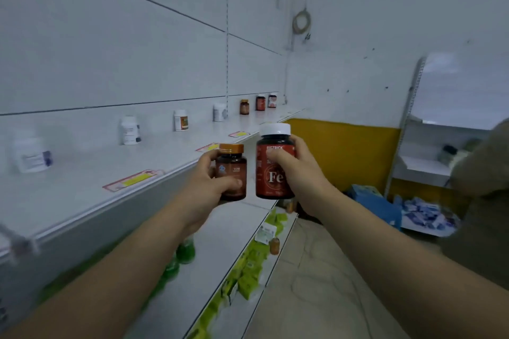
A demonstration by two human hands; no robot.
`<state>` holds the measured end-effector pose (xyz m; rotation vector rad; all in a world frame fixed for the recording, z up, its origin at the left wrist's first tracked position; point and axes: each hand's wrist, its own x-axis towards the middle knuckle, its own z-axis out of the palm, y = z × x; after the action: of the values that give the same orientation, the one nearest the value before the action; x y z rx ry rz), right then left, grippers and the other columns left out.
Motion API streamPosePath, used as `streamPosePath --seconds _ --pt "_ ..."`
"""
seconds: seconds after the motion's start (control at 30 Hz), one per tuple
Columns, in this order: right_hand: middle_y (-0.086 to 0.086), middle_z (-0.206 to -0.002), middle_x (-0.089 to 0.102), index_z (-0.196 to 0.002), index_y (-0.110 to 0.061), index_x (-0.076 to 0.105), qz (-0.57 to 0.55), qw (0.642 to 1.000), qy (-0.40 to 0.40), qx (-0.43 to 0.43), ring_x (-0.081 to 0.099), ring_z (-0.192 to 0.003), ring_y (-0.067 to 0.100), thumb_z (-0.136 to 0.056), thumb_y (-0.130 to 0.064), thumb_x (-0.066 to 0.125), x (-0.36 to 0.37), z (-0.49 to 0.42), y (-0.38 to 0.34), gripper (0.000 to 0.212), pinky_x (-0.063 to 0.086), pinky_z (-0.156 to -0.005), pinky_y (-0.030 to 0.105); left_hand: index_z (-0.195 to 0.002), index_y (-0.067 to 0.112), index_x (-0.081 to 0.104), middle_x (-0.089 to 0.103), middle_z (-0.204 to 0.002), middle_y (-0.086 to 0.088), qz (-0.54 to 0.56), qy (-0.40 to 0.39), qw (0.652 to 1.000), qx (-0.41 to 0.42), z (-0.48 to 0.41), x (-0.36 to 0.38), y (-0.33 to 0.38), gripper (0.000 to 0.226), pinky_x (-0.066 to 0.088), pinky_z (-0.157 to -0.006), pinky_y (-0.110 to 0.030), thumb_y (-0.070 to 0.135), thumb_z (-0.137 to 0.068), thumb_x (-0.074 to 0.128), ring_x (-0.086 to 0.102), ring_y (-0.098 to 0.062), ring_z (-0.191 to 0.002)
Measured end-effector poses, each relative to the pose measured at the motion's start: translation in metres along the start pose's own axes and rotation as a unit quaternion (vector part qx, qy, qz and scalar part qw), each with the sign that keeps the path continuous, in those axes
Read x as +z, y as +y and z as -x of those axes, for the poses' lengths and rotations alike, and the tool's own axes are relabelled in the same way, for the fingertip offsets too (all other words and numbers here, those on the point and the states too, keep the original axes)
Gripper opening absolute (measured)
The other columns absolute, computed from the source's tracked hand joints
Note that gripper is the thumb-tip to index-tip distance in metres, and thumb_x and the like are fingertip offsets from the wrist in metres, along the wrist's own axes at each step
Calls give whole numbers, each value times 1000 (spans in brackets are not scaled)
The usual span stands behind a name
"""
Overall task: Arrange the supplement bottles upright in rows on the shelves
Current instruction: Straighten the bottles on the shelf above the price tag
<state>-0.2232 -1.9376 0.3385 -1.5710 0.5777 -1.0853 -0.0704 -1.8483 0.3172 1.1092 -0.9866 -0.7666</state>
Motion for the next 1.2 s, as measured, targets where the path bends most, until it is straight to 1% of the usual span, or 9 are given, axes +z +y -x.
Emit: streamPosePath --seconds 0.07,0.2,0.37,0.43,0.57,0.8,0.9,1.07,1.2 --pt "-3 -100 64 -98 -43 49 10 1000 -1 0 67 -85 15 -81 -29 69 -31 -34 5 30 56 -60 27 -119 29 45 59 -109 -4 -3 -3 1000 1 -38 26 -8 60 57 -75 -36 -11 -77 61 64 -20 -93" --pt "0 -106 63 -100 -42 48 14 1000 4 2 65 -95 22 -78 -31 70 -77 -103 23 33 57 -77 41 -113 34 47 62 -103 -1 -48 -16 999 4 -115 62 -25 57 54 -70 -25 -6 -76 66 64 -13 -90" --pt "0 -106 63 -109 -37 47 3 999 34 5 66 -93 21 -78 -31 70 -117 -200 56 39 58 -70 38 -126 26 41 60 -107 -5 -96 -21 995 -7 -222 90 -58 66 51 -73 -27 -2 -73 68 62 -19 -94" --pt "1 -106 63 -111 -35 47 0 999 46 2 66 -92 22 -78 -31 70 -132 -240 69 40 58 -66 35 -124 27 39 58 -108 -5 -110 -17 994 -1 -269 99 -71 67 50 -70 -27 -2 -72 69 60 -19 -95" --pt "1 -104 64 -108 -36 48 5 998 57 -4 66 -89 20 -77 -30 70 -161 -323 94 38 56 -60 30 -123 28 37 58 -106 -8 -122 -19 992 -4 -370 113 -94 69 53 -79 -36 2 -70 72 60 -23 -95" --pt "-1 -103 63 -113 -33 47 24 998 56 0 65 -90 19 -78 -30 69 -199 -462 132 42 56 -69 34 -115 31 40 56 -110 -4 -180 -16 983 5 -510 128 -116 64 52 -80 -34 6 -69 77 58 -20 -98" --pt "0 -105 62 -115 -31 46 18 999 34 7 63 -94 20 -79 -27 69 -204 -518 154 43 55 -79 40 -119 28 38 56 -109 -4 -211 5 977 -4 -553 126 -128 66 51 -88 -41 8 -70 78 58 -22 -99" --pt "2 -108 62 -119 -29 44 3 1000 -29 2 62 -97 22 -81 -25 68 -212 -611 193 45 53 -84 43 -119 25 39 59 -104 -10 -234 60 970 5 -623 129 -148 65 51 -88 -44 4 -70 76 62 -26 -97" --pt "-1 -109 62 -122 -28 45 -4 995 -96 -14 62 -97 19 -77 -24 72 -226 -683 221 52 53 -76 35 -114 29 39 58 -100 2 -283 121 951 17 -678 133 -161 62 49 -70 -27 6 -70 75 60 -13 -89"
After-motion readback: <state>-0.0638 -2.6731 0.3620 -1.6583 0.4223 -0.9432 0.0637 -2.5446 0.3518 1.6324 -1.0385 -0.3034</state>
